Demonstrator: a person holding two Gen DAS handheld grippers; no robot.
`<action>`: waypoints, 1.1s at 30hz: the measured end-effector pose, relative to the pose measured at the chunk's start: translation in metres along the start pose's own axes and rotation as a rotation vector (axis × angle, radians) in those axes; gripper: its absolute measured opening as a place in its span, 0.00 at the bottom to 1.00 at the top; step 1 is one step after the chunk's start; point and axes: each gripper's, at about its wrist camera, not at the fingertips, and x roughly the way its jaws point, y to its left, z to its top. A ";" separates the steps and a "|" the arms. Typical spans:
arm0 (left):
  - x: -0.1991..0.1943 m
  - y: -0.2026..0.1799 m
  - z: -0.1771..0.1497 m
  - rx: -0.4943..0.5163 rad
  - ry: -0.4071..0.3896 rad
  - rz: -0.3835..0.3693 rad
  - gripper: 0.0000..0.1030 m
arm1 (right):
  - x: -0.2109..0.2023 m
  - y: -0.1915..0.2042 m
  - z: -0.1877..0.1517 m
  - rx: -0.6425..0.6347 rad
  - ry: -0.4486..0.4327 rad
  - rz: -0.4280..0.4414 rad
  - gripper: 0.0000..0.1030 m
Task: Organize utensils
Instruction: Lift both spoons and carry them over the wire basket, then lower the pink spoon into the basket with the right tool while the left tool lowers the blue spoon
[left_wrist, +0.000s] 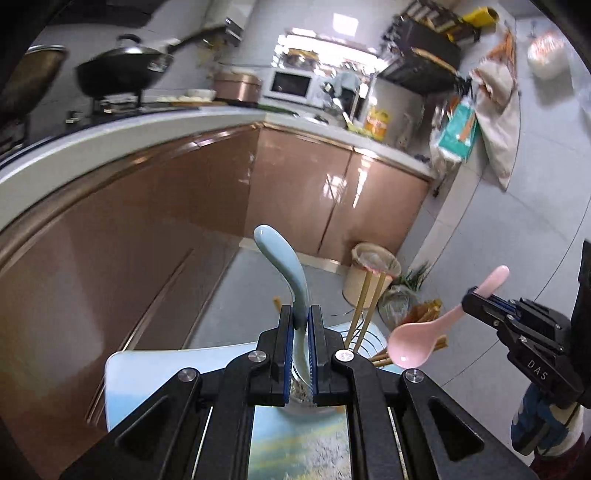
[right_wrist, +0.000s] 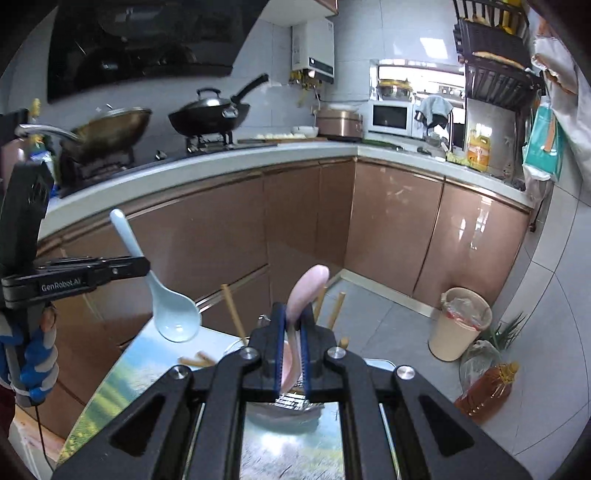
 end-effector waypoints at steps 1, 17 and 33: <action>0.010 -0.002 0.002 0.012 0.014 -0.004 0.07 | 0.009 -0.002 0.000 -0.002 0.012 -0.004 0.07; 0.086 -0.026 -0.020 0.193 0.136 0.003 0.07 | 0.077 -0.008 -0.023 -0.032 0.139 0.012 0.07; 0.069 -0.021 -0.018 0.153 0.149 0.002 0.20 | 0.072 -0.012 -0.026 -0.008 0.160 0.024 0.17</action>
